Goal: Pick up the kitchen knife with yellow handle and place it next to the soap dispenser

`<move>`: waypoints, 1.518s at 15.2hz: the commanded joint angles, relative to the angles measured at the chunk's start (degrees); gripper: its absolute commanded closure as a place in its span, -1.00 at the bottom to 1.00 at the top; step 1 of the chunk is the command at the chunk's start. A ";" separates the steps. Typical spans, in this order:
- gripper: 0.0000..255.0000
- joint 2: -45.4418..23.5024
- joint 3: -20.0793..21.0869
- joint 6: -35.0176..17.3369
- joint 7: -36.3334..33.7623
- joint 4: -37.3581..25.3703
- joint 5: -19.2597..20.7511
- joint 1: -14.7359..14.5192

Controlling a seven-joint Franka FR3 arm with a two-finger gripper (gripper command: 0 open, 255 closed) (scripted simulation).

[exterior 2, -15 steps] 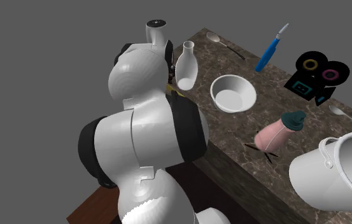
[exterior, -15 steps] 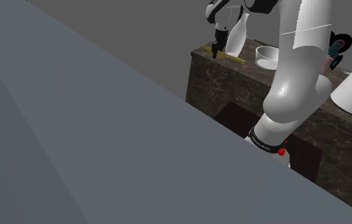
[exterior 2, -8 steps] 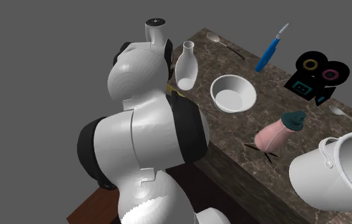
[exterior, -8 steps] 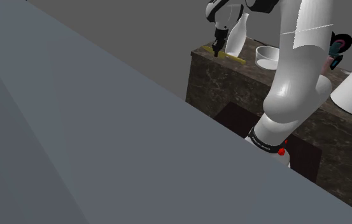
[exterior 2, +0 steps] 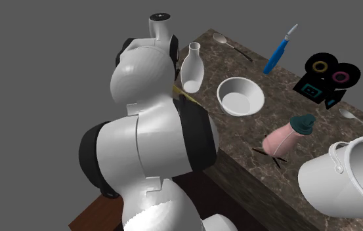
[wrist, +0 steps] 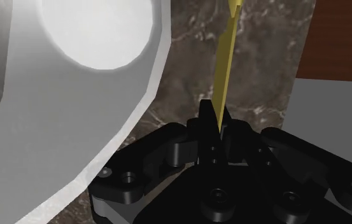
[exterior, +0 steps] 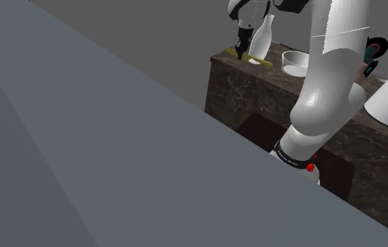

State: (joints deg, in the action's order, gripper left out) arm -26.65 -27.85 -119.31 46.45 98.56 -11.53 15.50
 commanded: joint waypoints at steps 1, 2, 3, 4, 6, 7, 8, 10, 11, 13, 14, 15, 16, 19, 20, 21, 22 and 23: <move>1.00 0.63 -0.22 1.20 -0.16 -0.60 0.36 -0.08; 1.00 0.97 -0.32 1.82 -0.26 -0.92 0.55 -0.14; 1.00 1.30 -0.42 2.44 -0.36 -1.25 0.74 -0.19; 1.00 1.62 -0.51 3.07 -0.46 -1.59 0.92 -0.24; 1.00 2.23 -0.69 4.35 -0.64 -2.32 1.26 -0.33; 1.00 2.51 -0.78 4.99 -0.73 -2.71 1.43 -0.37; 1.00 2.79 -0.86 5.64 -0.82 -3.11 1.59 -0.41; 1.00 3.32 -1.01 6.95 -0.98 -3.96 1.89 -0.47; 1.00 3.56 -1.08 7.61 -1.05 -4.40 2.03 -0.49; 1.00 4.02 -1.21 8.95 -1.19 -5.34 2.30 -0.52; 1.00 4.23 -1.27 9.63 -1.26 -5.83 2.43 -0.53; 1.00 4.43 -1.33 10.31 -1.32 -6.34 2.54 -0.54; 1.00 4.62 -1.38 11.00 -1.38 -6.86 2.66 -0.54; 1.00 5.11 -1.53 13.09 -1.54 -8.54 2.95 -0.51; 1.00 5.24 -1.58 13.80 -1.58 -9.13 3.04 -0.49; 1.00 5.37 -1.62 14.52 -1.62 -9.74 3.12 -0.47; 1.00 5.48 -1.66 15.24 -1.66 -10.36 3.19 -0.44; 1.00 5.58 -1.70 15.96 -1.70 -11.01 3.25 -0.41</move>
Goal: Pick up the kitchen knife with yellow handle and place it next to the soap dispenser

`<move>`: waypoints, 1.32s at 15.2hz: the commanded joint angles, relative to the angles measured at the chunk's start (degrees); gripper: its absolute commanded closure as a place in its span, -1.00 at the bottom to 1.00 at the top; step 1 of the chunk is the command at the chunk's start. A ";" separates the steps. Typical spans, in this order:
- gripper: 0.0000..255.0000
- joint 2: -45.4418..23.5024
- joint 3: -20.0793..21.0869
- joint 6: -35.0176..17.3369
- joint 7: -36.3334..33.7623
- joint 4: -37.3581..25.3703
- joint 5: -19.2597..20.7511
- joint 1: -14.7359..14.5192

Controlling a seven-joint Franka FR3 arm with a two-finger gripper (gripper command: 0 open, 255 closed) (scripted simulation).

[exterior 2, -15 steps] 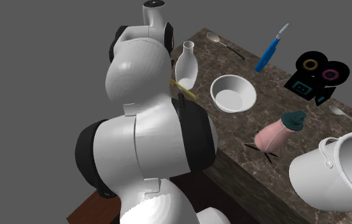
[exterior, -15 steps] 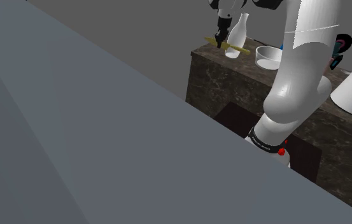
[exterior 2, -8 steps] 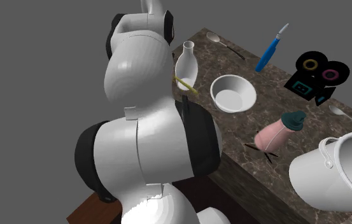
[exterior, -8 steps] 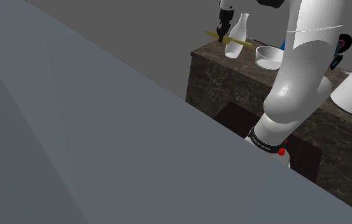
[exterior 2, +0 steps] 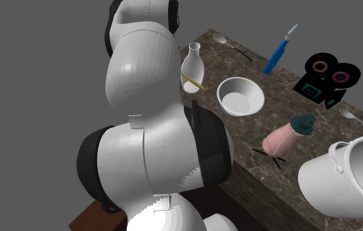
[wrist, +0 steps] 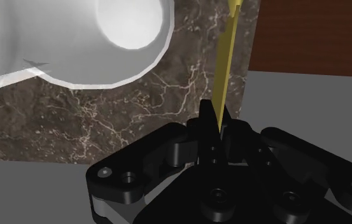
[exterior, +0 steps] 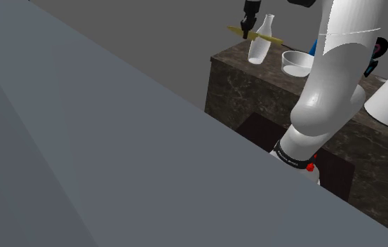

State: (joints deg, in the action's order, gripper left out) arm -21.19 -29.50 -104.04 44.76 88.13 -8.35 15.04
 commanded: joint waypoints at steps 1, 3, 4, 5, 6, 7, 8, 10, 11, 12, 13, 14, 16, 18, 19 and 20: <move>1.00 0.20 -0.09 1.43 -0.03 -1.24 0.13 0.09; 1.00 0.33 -0.16 2.92 -0.08 -2.62 0.22 0.19; 1.00 0.37 -0.19 3.67 -0.10 -3.34 0.25 0.24; 1.00 0.39 -0.22 4.43 -0.12 -4.08 0.28 0.31; 1.00 0.40 -0.25 5.19 -0.13 -4.85 0.30 0.38; 1.00 0.40 -0.27 5.97 -0.14 -5.63 0.31 0.46; 1.00 0.38 -0.30 6.75 -0.14 -6.44 0.31 0.54; 1.00 0.28 -0.34 8.34 -0.14 -8.13 0.29 0.73; 1.00 0.21 -0.36 9.14 -0.13 -9.01 0.26 0.84; 1.00 0.11 -0.38 9.96 -0.12 -9.92 0.22 0.96; 1.00 0.00 -0.40 10.79 -0.11 -10.86 0.18 1.09; 1.00 -0.13 -0.41 11.63 -0.09 -11.83 0.13 1.23; 1.00 -0.45 -0.44 13.34 -0.05 -13.85 -0.02 1.55; 1.00 -0.87 -0.46 15.11 0.01 -16.02 -0.21 1.91; 1.00 -1.11 -0.46 16.01 0.04 -17.16 -0.32 2.12; 1.00 -1.38 -0.47 16.93 0.08 -18.34 -0.44 2.34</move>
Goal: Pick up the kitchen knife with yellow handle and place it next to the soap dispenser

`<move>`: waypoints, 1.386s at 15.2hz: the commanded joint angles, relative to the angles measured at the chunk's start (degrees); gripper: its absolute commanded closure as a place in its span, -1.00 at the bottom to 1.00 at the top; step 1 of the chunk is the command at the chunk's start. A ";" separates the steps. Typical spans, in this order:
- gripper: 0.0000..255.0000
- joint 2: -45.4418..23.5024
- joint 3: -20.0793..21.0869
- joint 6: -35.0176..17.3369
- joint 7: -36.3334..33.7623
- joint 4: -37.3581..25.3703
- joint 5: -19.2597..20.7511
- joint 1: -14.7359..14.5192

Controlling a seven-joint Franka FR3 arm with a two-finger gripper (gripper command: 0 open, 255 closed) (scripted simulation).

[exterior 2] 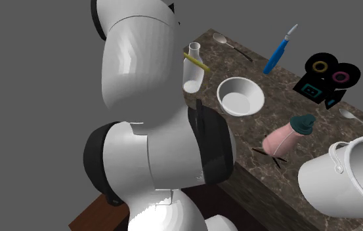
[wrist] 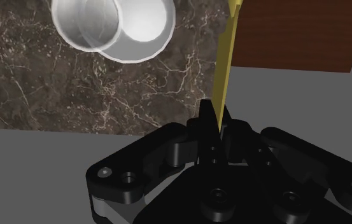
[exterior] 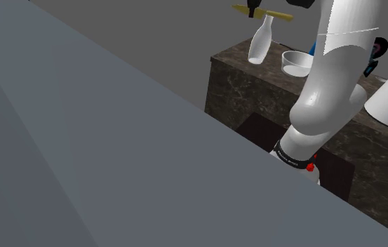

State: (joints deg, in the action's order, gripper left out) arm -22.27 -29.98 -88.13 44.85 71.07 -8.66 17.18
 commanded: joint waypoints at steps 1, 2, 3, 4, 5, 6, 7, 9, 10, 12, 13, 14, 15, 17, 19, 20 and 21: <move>1.00 -0.60 0.01 1.97 0.03 -2.51 -0.28 0.44; 1.00 -0.92 0.01 2.93 0.07 -3.79 -0.43 0.70; 1.00 -1.28 0.02 3.91 0.11 -5.12 -0.61 0.98; 1.00 -1.68 0.03 4.92 0.15 -6.52 -0.80 1.28; 1.00 -2.11 0.04 5.96 0.20 -7.97 -1.00 1.62; 1.00 -2.58 0.06 7.03 0.24 -9.51 -1.23 1.98; 1.00 -3.10 0.09 8.14 0.29 -11.12 -1.49 2.37; 1.00 -4.31 0.17 10.48 0.37 -14.66 -2.08 3.30; 1.00 -4.57 0.20 10.96 0.38 -15.40 -2.21 3.50; 1.00 2.28 -0.83 7.20 0.90 -5.13 0.82 0.72; 1.00 5.30 -1.22 5.77 1.00 -0.95 2.24 -0.32; 1.00 8.17 -1.52 4.56 1.04 2.83 3.64 -1.16; 1.00 10.92 -1.74 3.52 1.01 6.29 5.02 -1.84; 1.00 16.17 -2.01 1.86 0.84 12.47 7.73 -2.80; 1.00 21.16 -2.12 0.69 0.59 17.89 10.35 -3.32; 1.00 23.57 -2.12 0.26 0.46 20.37 11.63 -3.43; 1.00 25.93 -2.07 -0.07 0.34 22.71 12.87 -3.43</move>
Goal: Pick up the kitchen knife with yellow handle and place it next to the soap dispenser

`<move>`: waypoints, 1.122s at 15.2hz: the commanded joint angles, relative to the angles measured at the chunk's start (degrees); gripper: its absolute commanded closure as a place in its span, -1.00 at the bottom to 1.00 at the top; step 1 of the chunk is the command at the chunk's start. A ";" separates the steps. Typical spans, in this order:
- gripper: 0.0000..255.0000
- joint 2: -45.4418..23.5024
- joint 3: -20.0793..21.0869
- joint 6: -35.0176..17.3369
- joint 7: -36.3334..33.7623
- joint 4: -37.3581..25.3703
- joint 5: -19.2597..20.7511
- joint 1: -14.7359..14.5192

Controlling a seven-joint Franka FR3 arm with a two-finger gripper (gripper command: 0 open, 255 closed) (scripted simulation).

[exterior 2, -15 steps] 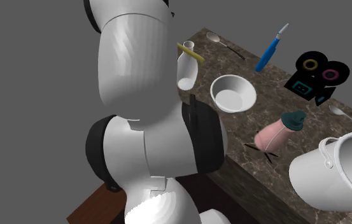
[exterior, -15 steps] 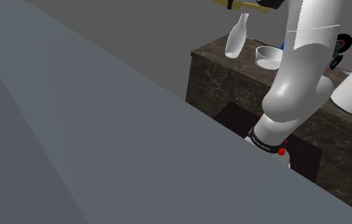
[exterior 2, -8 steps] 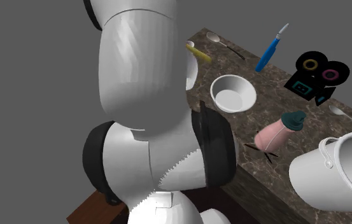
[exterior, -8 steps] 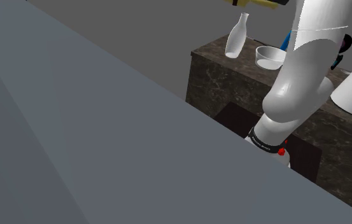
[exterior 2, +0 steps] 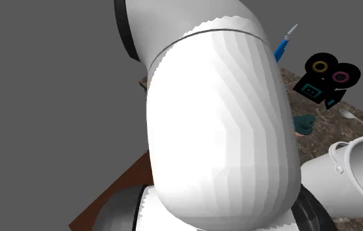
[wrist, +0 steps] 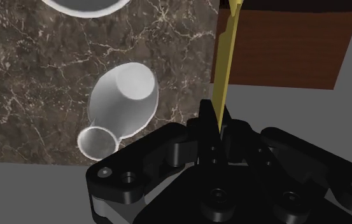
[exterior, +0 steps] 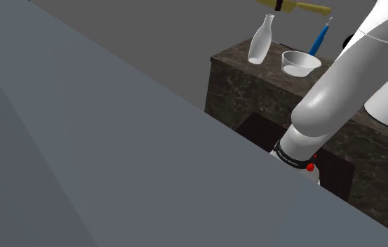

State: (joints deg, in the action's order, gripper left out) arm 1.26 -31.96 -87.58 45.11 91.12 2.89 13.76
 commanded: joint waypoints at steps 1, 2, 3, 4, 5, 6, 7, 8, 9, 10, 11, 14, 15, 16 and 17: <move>1.00 4.71 0.01 -0.86 -0.03 4.87 2.53 0.10; 1.00 6.98 0.11 -1.02 -0.12 6.97 3.71 0.27; 1.00 9.20 0.22 -1.10 -0.18 8.97 4.85 0.52; 1.00 11.37 0.36 -1.10 -0.20 10.86 5.95 0.86; 1.00 13.50 0.49 -1.04 -0.18 12.66 7.01 1.25; 1.00 15.59 0.62 -0.92 -0.12 14.37 8.04 1.69; 1.00 17.64 0.75 -0.73 -0.02 16.00 9.04 2.18; 1.00 19.64 0.86 -0.49 0.13 17.54 10.00 2.71; 1.00 21.61 0.96 -0.20 0.33 19.00 10.93 3.28; 1.00 23.53 1.06 0.14 0.57 20.39 11.84 3.88; 1.00 25.42 1.14 0.53 0.87 21.70 12.71 4.52; 1.00 30.84 1.26 1.93 2.06 25.20 15.21 6.59; 1.00 32.58 1.26 2.46 2.55 26.22 16.01 7.32; 1.00 34.27 1.23 3.03 3.09 27.18 16.81 8.04; 1.00 35.93 1.19 3.63 3.69 28.07 17.59 8.80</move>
State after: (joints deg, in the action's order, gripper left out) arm 35.70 -30.64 -84.81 48.02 118.75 19.68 21.86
